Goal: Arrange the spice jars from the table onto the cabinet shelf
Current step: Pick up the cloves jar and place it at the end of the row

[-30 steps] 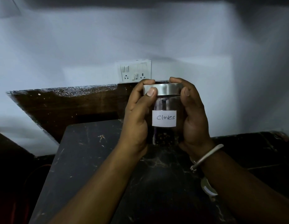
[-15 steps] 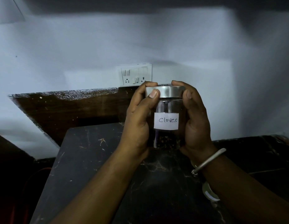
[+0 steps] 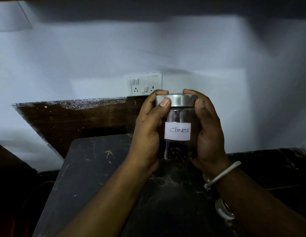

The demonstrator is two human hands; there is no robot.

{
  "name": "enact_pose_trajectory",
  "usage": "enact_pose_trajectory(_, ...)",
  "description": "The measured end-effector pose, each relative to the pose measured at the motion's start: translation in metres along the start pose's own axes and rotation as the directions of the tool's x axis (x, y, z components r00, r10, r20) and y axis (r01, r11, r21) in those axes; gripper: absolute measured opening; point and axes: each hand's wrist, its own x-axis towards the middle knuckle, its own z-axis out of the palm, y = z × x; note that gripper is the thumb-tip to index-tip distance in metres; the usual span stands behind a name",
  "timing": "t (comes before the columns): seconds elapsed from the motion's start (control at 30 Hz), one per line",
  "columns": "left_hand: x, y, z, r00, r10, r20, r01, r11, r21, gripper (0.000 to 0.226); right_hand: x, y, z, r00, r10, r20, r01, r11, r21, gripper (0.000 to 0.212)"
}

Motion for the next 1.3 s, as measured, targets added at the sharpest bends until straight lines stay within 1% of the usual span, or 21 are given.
enact_pose_trajectory(0.07,0.003,0.003,0.001,1.000,0.008,0.011,-0.008,1.000,0.008,0.037,0.002,-0.003,0.002,1.000,-0.015,0.009,0.015,1.000,0.000,0.038)
enact_pose_trajectory(0.2,0.010,0.012,0.006,0.998,0.036,0.045,-0.036,0.999,0.005,0.035,0.012,-0.012,0.006,0.998,-0.062,0.023,0.062,0.998,-0.024,0.031)
enact_pose_trajectory(0.3,0.022,0.024,0.014,0.995,0.070,0.068,-0.071,0.997,0.014,0.031,0.025,-0.025,0.014,0.994,-0.098,0.040,0.099,0.995,-0.025,0.031)
enact_pose_trajectory(0.37,0.031,0.035,0.020,0.991,0.100,0.090,-0.101,0.995,0.013,0.029,0.034,-0.037,0.021,0.988,-0.145,0.060,0.148,0.987,-0.062,0.034)
enact_pose_trajectory(0.43,0.042,0.049,0.027,0.983,0.134,0.122,-0.137,0.990,0.015,0.030,0.046,-0.052,0.027,0.979,-0.181,0.095,0.193,0.971,-0.141,0.036)
enact_pose_trajectory(0.5,0.057,0.067,0.035,0.973,0.186,0.138,-0.193,0.980,0.038,0.032,0.060,-0.073,0.034,0.966,-0.208,0.150,0.242,0.932,-0.268,0.042)
enact_pose_trajectory(0.57,0.074,0.087,0.044,0.959,0.252,0.132,-0.266,0.959,0.102,0.039,0.077,-0.097,0.042,0.945,-0.243,0.220,0.315,0.855,-0.411,0.054)
enact_pose_trajectory(0.6,0.083,0.097,0.050,0.949,0.286,0.130,-0.304,0.940,0.152,0.043,0.086,-0.108,0.046,0.932,-0.260,0.251,0.351,0.816,-0.459,0.056)
enact_pose_trajectory(0.67,0.104,0.118,0.062,0.922,0.361,0.140,-0.385,0.893,0.233,0.044,0.107,-0.132,0.056,0.910,-0.285,0.302,0.406,0.762,-0.504,0.060)
enact_pose_trajectory(0.7,0.115,0.129,0.068,0.909,0.390,0.146,-0.415,0.872,0.258,0.043,0.119,-0.143,0.061,0.908,-0.288,0.305,0.412,0.749,-0.519,0.061)
enact_pose_trajectory(0.8,0.154,0.157,0.083,0.893,0.428,0.141,-0.450,0.831,0.326,0.044,0.160,-0.168,0.075,0.891,-0.330,0.313,0.454,0.686,-0.568,0.051)
enact_pose_trajectory(0.87,0.184,0.173,0.087,0.884,0.444,0.143,-0.460,0.780,0.424,0.048,0.191,-0.181,0.084,0.874,-0.362,0.324,0.485,0.628,-0.609,0.042)
enact_pose_trajectory(0.97,0.237,0.192,0.084,0.885,0.437,0.162,-0.445,0.689,0.572,0.059,0.243,-0.190,0.093,0.885,-0.348,0.309,0.462,0.573,-0.677,0.040)
enact_pose_trajectory(1.0,0.253,0.197,0.082,0.889,0.426,0.165,-0.427,0.646,0.633,0.063,0.261,-0.191,0.095,0.890,-0.342,0.302,0.450,0.546,-0.707,0.041)
enact_pose_trajectory(1.03,0.269,0.202,0.078,0.891,0.422,0.166,-0.407,0.583,0.704,0.064,0.278,-0.191,0.096,0.892,-0.339,0.298,0.441,0.512,-0.737,0.042)
enact_pose_trajectory(1.07,0.283,0.206,0.073,0.886,0.431,0.170,-0.389,0.493,0.779,0.061,0.295,-0.190,0.096,0.894,-0.333,0.299,0.433,0.472,-0.768,0.043)
enact_pose_trajectory(1.13,0.305,0.208,0.054,0.861,0.467,0.203,-0.344,0.239,0.908,0.045,0.326,-0.182,0.092,0.907,-0.297,0.298,0.401,0.402,-0.823,0.043)
enact_pose_trajectory(1.17,0.314,0.205,0.043,0.866,0.452,0.213,-0.288,0.102,0.952,0.039,0.341,-0.176,0.088,0.918,-0.272,0.287,0.377,0.380,-0.845,0.043)
enact_pose_trajectory(1.23,0.325,0.195,0.023,0.920,0.349,0.178,-0.130,-0.157,0.979,0.036,0.368,-0.164,0.083,0.934,-0.247,0.257,0.334,0.357,-0.872,0.042)
enact_pose_trajectory(1.27,0.329,0.188,0.017,0.944,0.293,0.152,-0.078,-0.250,0.965,0.033,0.379,-0.160,0.081,0.937,-0.245,0.251,0.325,0.339,-0.883,0.043)
enact_pose_trajectory(1.3,0.332,0.184,0.014,0.952,0.276,0.133,-0.052,-0.281,0.958,0.029,0.391,-0.156,0.081,0.936,-0.244,0.253,0.324,0.316,-0.892,0.044)
